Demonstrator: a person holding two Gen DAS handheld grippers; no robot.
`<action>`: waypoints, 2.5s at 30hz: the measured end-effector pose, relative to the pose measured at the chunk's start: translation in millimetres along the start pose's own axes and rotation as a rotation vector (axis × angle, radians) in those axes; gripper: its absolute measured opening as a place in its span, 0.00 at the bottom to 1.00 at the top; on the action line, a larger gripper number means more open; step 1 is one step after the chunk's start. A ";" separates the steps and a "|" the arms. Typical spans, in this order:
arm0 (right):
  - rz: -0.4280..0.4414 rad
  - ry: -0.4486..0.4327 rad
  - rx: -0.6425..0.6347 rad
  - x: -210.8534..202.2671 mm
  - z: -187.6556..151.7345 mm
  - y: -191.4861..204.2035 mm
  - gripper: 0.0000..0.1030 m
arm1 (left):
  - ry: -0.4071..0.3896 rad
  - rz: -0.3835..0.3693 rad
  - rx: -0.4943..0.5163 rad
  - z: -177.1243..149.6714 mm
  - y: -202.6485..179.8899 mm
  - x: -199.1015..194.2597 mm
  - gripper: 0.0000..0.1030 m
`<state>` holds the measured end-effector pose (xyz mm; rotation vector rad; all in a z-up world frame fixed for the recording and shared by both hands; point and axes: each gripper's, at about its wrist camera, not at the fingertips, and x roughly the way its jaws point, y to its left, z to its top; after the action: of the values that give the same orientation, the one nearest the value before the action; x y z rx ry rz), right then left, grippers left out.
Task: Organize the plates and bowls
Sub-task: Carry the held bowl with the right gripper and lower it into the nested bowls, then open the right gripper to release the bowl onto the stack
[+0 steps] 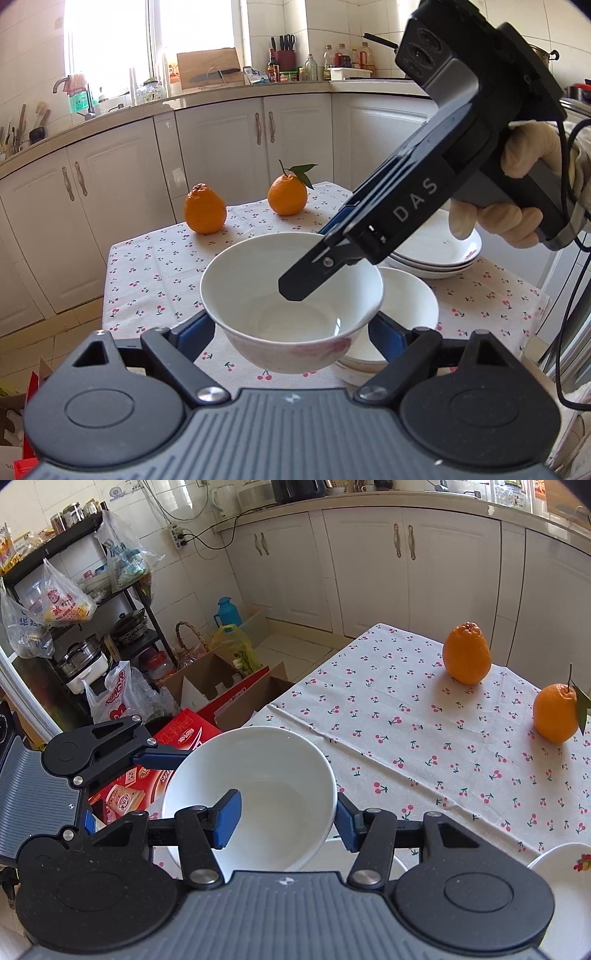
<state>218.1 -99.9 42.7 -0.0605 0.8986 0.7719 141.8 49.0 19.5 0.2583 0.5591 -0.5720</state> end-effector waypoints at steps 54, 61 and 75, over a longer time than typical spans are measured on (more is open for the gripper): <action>-0.135 0.010 0.024 -18.2 -57.2 -34.1 0.65 | 0.080 -0.155 -0.039 -1.6 -37.7 45.4 0.89; -0.141 -0.013 0.004 -23.1 -59.3 -30.3 0.86 | 0.059 -0.140 -0.007 -0.3 -40.3 38.1 0.93; -0.190 -0.025 -0.074 -27.3 -78.1 -10.8 0.91 | 0.079 -0.116 0.007 -19.0 -33.8 18.3 0.94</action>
<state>161.3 -151.3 9.6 -0.1984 0.8278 0.6273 127.1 20.7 -9.1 0.2574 0.6519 -0.6788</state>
